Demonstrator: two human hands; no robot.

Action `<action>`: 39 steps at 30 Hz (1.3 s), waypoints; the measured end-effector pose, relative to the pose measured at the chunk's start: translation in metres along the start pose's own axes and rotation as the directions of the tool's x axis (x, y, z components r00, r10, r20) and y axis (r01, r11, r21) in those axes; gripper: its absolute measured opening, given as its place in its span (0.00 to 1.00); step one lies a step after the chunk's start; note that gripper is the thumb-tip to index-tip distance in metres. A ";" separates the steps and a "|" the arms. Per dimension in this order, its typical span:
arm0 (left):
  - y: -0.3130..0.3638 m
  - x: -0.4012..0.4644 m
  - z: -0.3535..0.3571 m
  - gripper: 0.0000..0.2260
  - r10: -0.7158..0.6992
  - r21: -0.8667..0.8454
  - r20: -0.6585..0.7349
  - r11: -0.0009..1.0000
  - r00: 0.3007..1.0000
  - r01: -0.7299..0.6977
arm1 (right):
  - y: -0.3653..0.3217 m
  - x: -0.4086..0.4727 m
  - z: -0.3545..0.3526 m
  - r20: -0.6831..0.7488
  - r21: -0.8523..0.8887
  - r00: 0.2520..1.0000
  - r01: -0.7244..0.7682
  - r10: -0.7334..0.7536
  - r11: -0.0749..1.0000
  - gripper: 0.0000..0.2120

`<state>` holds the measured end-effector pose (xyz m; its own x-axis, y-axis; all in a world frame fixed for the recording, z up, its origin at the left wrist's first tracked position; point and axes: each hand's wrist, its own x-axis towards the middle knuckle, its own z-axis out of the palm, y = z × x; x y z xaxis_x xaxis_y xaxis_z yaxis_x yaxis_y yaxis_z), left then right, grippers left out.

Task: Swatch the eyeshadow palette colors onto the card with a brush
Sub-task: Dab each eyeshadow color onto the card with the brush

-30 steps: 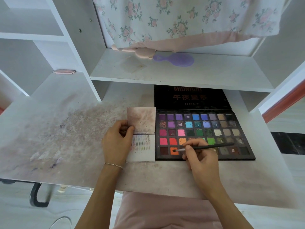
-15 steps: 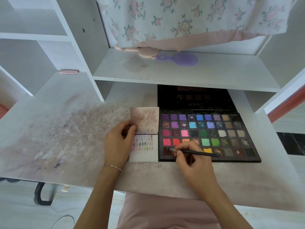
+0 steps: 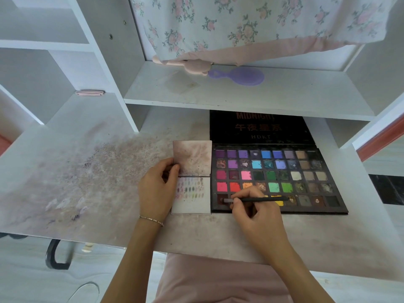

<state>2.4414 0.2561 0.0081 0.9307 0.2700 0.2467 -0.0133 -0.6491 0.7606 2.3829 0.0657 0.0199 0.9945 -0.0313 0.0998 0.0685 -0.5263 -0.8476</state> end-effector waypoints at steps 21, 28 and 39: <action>0.000 0.001 0.000 0.07 -0.010 -0.019 -0.011 1.000 1.000 0.009 | 0.001 0.001 0.000 -0.002 -0.001 1.000 0.012 -0.012 1.000 0.11; -0.005 0.007 -0.005 0.07 -0.010 -0.044 0.042 0.999 0.999 0.012 | -0.010 0.005 0.013 -0.076 0.195 0.995 0.072 -0.058 0.978 0.05; -0.011 0.012 -0.011 0.06 -0.017 -0.123 0.107 0.992 0.994 0.030 | -0.031 0.011 0.050 0.098 0.130 0.976 0.179 -0.192 0.975 0.05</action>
<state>2.4489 0.2740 0.0095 0.9645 0.2035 0.1684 -0.0301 -0.5486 0.8356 2.3957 0.1241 0.0216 0.9657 0.1542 0.2090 0.2549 -0.4080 -0.8767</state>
